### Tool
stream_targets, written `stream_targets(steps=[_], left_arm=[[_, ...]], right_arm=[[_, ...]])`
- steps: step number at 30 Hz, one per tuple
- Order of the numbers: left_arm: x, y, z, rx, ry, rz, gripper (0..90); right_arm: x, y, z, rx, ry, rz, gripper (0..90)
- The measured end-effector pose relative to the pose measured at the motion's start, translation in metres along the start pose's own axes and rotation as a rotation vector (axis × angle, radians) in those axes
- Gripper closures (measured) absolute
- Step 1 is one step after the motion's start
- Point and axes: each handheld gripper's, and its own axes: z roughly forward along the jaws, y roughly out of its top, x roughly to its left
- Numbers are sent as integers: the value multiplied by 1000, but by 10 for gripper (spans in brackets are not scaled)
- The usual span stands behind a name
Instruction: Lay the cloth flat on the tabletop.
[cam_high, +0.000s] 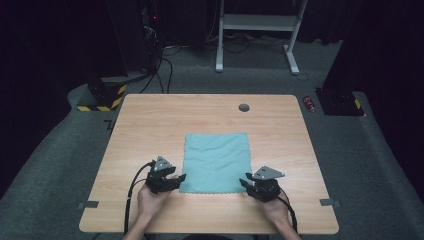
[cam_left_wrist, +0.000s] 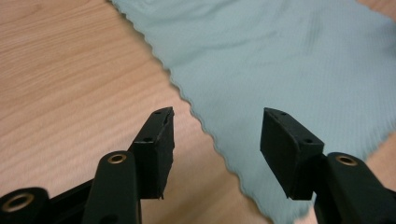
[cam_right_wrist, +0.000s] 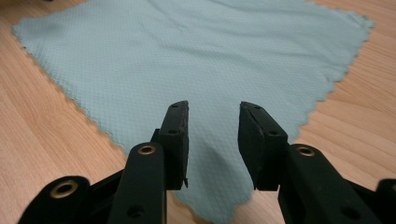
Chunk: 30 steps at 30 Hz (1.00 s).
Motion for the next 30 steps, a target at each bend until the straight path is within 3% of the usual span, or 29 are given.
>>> stream_targets(steps=[8,14,17,20,23,27,30], left_arm=[[14,28,20,16,27,-8,446],[24,41,34,-12,45,-38,448],[29,47,41,20,47,-51,448],[32,52,45,18,45,-64,459],[33,58,49,40,71,-26,457],[39,60,50,-4,64,-60,465],[44,65,57,50,75,-54,465]], right_arm=[[9,12,18,-9,57,2,657],[13,16,27,-11,93,17,657],[16,19,31,-14,104,20,657],[20,21,34,-12,115,12,658],[23,26,37,-17,130,1,660],[31,34,41,-24,153,-19,662],[37,37,46,-32,173,-27,664]])
